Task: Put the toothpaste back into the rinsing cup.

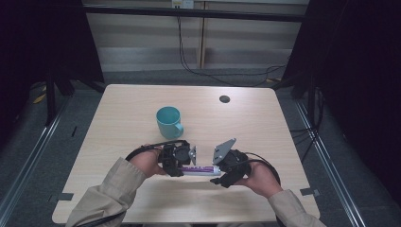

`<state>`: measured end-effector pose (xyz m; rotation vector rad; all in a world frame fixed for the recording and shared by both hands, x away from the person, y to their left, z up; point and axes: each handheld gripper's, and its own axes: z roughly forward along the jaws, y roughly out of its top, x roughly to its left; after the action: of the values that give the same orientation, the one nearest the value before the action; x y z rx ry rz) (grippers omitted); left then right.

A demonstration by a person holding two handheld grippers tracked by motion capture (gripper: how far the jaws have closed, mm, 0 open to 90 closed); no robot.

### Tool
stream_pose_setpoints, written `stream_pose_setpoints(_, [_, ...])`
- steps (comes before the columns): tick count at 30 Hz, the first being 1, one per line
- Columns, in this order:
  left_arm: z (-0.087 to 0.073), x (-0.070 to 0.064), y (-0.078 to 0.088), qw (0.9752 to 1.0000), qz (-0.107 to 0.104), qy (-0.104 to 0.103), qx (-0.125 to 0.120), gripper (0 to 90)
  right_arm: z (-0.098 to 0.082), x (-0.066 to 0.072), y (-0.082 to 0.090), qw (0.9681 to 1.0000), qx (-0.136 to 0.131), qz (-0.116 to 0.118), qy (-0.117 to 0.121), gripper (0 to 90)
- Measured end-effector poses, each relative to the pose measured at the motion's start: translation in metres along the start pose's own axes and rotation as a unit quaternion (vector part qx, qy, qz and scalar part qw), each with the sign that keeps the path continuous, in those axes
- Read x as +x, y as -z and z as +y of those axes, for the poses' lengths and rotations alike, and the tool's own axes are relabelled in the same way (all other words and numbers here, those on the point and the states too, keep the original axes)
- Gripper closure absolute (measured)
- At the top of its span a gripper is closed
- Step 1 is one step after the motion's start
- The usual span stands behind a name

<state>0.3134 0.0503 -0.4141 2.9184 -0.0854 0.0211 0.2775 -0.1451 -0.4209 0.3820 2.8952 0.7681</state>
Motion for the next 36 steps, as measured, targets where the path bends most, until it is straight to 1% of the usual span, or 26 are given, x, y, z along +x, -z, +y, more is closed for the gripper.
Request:
stream_pose_setpoints(1, [0.001, 0.000, 0.000, 1.0000, -0.001, -0.001, 0.000, 77.2, 0.000, 0.000, 0.000, 1.0000, 0.000, 0.000, 0.000, 38.9])
stream_pose_setpoints(2, [0.002, -0.001, 0.000, 1.0000, 0.000, -0.005, 0.000, 77.2, 0.002, 0.000, -0.001, 1.0000, -0.003, 0.000, 0.007, 40.2])
stream_pose_setpoints(4, [0.003, -0.001, -0.001, 1.0000, -0.003, -0.004, -0.001, 77.2, 0.002, 0.000, -0.001, 1.0000, -0.001, 0.002, 0.006, 40.4])
stream_pose_setpoints(5, [0.003, -0.001, -0.001, 1.0000, -0.003, -0.008, -0.001, 77.3, 0.003, 0.001, -0.002, 1.0000, 0.002, 0.001, 0.005, 40.8])
stream_pose_setpoints(7, [0.004, -0.001, -0.002, 1.0000, -0.005, -0.007, -0.002, 77.2, 0.003, 0.000, -0.004, 0.9999, 0.003, 0.002, 0.010, 41.8])
stream_pose_setpoints(8, [0.005, -0.002, -0.002, 1.0000, -0.005, -0.007, -0.002, 77.2, 0.004, 0.001, -0.004, 1.0000, 0.005, 0.000, 0.008, 42.2])
stream_pose_setpoints(9, [0.005, -0.002, -0.003, 1.0000, -0.005, -0.007, -0.002, 77.2, 0.004, 0.001, -0.005, 1.0000, 0.003, 0.000, 0.006, 43.5])
stream_pose_setpoints(10, [0.006, -0.002, -0.003, 0.9999, -0.007, -0.010, -0.004, 77.2, 0.004, 0.000, -0.006, 0.9999, 0.003, 0.003, 0.011, 46.4])
stream_pose_setpoints(11, [0.006, -0.002, -0.003, 0.9999, -0.007, -0.010, -0.004, 77.2, 0.004, 0.000, -0.006, 0.9999, 0.003, 0.003, 0.011, 46.4])
stream_pose_setpoints(12, [0.006, -0.002, -0.003, 0.9999, -0.007, -0.010, -0.005, 77.2, 0.004, 0.000, -0.006, 0.9999, 0.009, 0.001, 0.006, 46.7])
stream_pose_setpoints(14, [0.007, -0.002, -0.002, 0.9999, -0.007, -0.011, -0.010, 77.2, 0.003, -0.002, -0.008, 0.9999, 0.008, 0.004, 0.007, 48.4])
stream_pose_setpoints(15, [0.007, -0.002, -0.002, 0.9998, -0.010, -0.011, -0.012, 77.2, 0.002, -0.002, -0.009, 0.9999, 0.010, 0.003, 0.004, 49.3])
stream_pose_setpoints(20, [0.010, -0.003, -0.001, 0.9997, -0.010, -0.016, -0.012, 77.1, 0.003, -0.003, -0.011, 1.0000, 0.005, 0.005, 0.004, 51.4])
stream_pose_setpoints(21, [0.011, -0.003, 0.000, 0.9997, -0.010, -0.018, -0.013, 77.1, 0.003, -0.002, -0.010, 1.0000, 0.007, 0.006, 0.001, 52.4])
stream_pose_setpoints(22, [0.011, -0.003, 0.000, 0.9996, -0.010, -0.018, -0.017, 77.1, 0.003, -0.003, -0.011, 1.0000, 0.005, 0.006, 0.004, 54.0])
stream_pose_setpoints(23, [0.011, -0.003, 0.000, 0.9996, -0.010, -0.018, -0.017, 77.1, 0.002, -0.003, -0.011, 0.9999, 0.007, 0.008, 0.000, 55.6])
stream_pose_setpoints(25, [0.011, -0.003, 0.000, 0.9996, -0.011, -0.016, -0.021, 77.1, 0.002, -0.004, -0.011, 0.9999, 0.004, 0.010, 0.002, 56.2])
stream_pose_setpoints(26, [0.011, -0.003, 0.000, 0.9996, -0.009, -0.014, -0.024, 77.1, 0.001, -0.003, -0.011, 0.9999, 0.006, 0.011, -0.004, 58.6])
stream_pose_setpoints(28, [0.012, -0.003, 0.001, 0.9996, -0.011, -0.017, -0.020, 77.1, 0.001, -0.004, -0.011, 0.9999, 0.003, 0.012, -0.002, 58.9])
stream_pose_setpoints(32, [0.012, -0.002, 0.003, 0.9995, -0.010, -0.017, -0.024, 77.0, 0.000, -0.004, -0.011, 0.9998, 0.003, 0.017, -0.003, 60.4])
stream_pose_setpoints(33, [0.012, -0.002, 0.003, 0.9995, -0.009, -0.017, -0.024, 76.9, 0.000, -0.004, -0.012, 0.9998, 0.003, 0.018, 0.000, 60.9])
stream_pose_setpoints(36, [0.013, -0.002, 0.004, 0.9995, -0.007, -0.020, -0.025, 76.8, 0.000, -0.004, -0.012, 0.9998, 0.007, 0.019, -0.004, 61.8])
